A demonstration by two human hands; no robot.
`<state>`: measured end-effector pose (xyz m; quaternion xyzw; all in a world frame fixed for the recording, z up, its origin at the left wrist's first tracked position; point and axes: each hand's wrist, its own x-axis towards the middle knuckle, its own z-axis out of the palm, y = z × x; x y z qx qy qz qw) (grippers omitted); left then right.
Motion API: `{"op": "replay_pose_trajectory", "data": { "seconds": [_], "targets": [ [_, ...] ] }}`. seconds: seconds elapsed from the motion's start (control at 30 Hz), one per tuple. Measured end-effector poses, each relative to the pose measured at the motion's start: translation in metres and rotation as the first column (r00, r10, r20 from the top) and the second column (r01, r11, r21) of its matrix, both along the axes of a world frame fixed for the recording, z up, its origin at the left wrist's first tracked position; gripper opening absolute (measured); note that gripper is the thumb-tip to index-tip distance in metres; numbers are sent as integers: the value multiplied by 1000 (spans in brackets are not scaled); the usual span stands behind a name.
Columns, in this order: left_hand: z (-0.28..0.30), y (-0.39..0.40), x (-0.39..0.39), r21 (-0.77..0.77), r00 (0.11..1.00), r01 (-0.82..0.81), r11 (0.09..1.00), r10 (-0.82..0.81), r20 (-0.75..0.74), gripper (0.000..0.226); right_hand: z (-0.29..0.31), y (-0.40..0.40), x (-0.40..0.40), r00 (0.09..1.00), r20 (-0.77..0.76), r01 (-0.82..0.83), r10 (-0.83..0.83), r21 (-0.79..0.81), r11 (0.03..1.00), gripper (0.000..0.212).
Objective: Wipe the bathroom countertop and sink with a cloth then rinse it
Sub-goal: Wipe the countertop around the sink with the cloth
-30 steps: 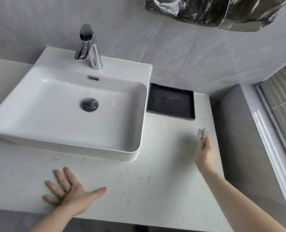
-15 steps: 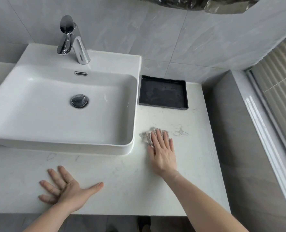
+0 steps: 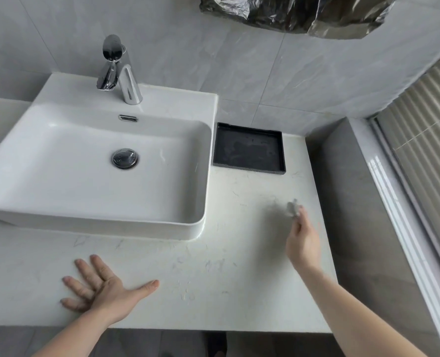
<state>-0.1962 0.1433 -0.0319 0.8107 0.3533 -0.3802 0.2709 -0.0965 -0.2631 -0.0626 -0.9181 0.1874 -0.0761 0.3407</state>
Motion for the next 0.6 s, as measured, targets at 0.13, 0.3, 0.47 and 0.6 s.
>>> {"op": "replay_pose_trajectory", "data": {
  "seconds": [0.13,0.3,0.47,0.6],
  "targets": [
    [1,-2,0,12,1000,6,1000,-6,0,179,-7,90,8,954,46,-300,297,57,952,39],
    [0,-5,1,38,1000,12,999,-12,-6,179,-38,159,-11,819,-179,-566,545,-95,819,54],
    [-1,-4,1,46,1000,21,999,-21,11,179,-45,106,-30,835,-198,-549,513,-246,799,60],
    [0,-4,1,49,1000,23,999,-24,19,177,-42,15,-40,933,-207,-345,296,-266,900,56]
  ]
}}
